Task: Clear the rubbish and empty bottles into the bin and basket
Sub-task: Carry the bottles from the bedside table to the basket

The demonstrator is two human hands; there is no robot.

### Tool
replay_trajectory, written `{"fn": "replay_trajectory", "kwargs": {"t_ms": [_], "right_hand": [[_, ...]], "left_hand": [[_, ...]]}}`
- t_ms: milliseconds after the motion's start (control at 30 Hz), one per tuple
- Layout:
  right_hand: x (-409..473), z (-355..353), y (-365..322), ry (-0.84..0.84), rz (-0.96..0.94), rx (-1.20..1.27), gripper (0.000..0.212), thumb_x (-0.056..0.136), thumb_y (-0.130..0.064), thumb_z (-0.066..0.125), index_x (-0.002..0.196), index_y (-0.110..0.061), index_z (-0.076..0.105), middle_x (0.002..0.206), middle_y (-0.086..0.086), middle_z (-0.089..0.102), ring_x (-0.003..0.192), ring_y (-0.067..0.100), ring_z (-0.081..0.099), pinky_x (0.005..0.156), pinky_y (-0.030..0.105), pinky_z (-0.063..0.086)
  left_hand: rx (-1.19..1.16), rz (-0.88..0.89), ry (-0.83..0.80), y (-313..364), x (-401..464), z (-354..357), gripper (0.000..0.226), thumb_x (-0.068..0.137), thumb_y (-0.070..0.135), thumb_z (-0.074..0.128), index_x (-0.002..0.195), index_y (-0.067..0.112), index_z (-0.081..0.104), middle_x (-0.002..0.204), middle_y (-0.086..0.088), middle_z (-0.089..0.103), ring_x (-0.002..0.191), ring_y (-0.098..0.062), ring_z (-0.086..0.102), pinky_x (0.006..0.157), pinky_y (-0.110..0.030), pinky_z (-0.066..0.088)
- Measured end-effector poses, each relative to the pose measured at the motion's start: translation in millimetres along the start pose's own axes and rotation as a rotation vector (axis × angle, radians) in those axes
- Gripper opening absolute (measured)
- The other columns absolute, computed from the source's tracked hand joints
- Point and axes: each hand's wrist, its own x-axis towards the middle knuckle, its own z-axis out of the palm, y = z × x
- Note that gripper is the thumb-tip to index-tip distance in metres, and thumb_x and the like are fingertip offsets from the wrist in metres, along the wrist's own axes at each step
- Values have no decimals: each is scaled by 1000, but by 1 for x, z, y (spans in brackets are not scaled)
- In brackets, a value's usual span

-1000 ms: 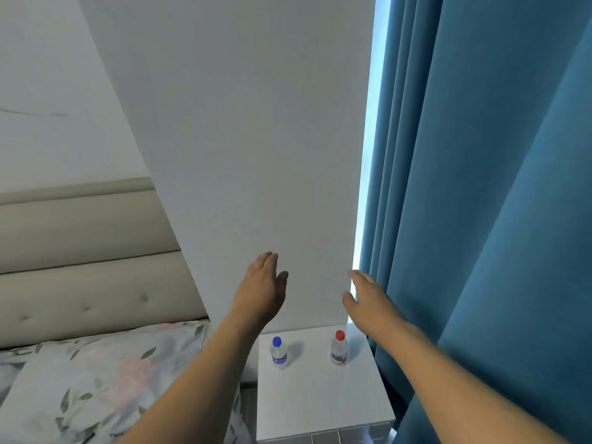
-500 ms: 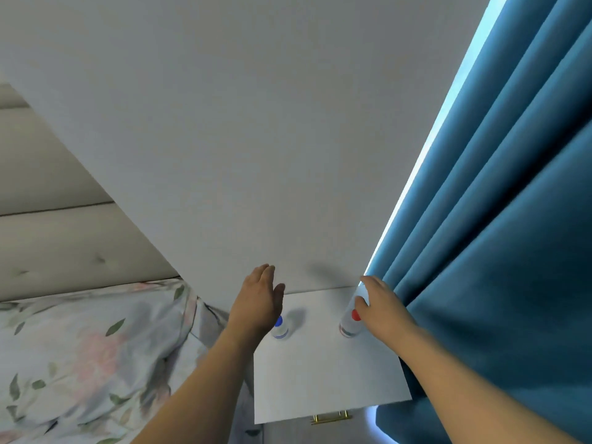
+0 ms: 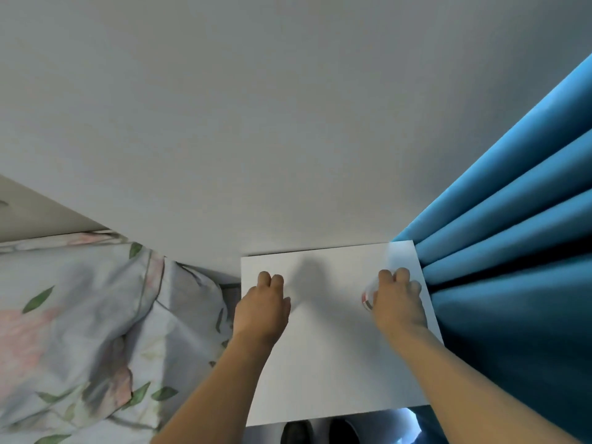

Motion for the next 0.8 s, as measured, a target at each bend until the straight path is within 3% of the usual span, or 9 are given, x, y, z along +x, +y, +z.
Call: {"fn": "replay_trajectory", "kwargs": {"t_ms": [100, 200, 333, 467, 633, 800], "right_hand": [[-1, -14, -10, 98, 40, 210, 24, 93, -19, 47, 116, -12, 45, 118, 12, 39, 105, 30, 45, 72, 31, 32], [-17, -48, -22, 128, -26, 237, 20, 96, -22, 47, 111, -9, 47, 115, 11, 40, 100, 29, 49, 78, 33, 42], [-59, -112, -39, 141, -138, 293, 19, 95, -26, 47, 104, -9, 50, 111, 7, 42, 95, 27, 53, 77, 32, 42], [-107, -188, -61, 222, -329, 311, 18, 93, -23, 48, 103, -10, 54, 108, 7, 47, 95, 27, 55, 80, 31, 43], [-161, -265, -93, 230, -489, 375, 21, 91, -20, 51, 110, -14, 56, 110, 5, 49, 99, 25, 54, 79, 27, 39], [-211, -287, -134, 192, -666, 395, 24, 92, -23, 54, 113, -14, 56, 116, 4, 49, 99, 23, 55, 79, 24, 40]], "left_hand": [[-76, -7, 30, -4, 1, -4, 25, 96, 29, 45, 114, 12, 49, 113, -4, 43, 90, -27, 55, 66, -36, 45], [-174, -35, 64, -5, -8, -31, 23, 94, 28, 49, 108, 9, 53, 110, -5, 46, 91, -27, 54, 72, -38, 48], [-373, -98, 170, -1, -44, -95, 18, 91, 22, 52, 104, 10, 58, 108, -4, 47, 89, -27, 55, 73, -35, 48], [-582, -207, 372, 2, -106, -171, 23, 84, 15, 57, 106, 12, 62, 109, -2, 50, 81, -16, 50, 72, -24, 41], [-605, -266, 557, -19, -184, -245, 25, 84, 17, 58, 108, 14, 61, 109, 2, 48, 88, -17, 55, 75, -25, 43], [-527, -347, 721, -50, -256, -276, 28, 89, 21, 58, 116, 15, 57, 111, 6, 49, 83, -9, 50, 73, -20, 36]]}}
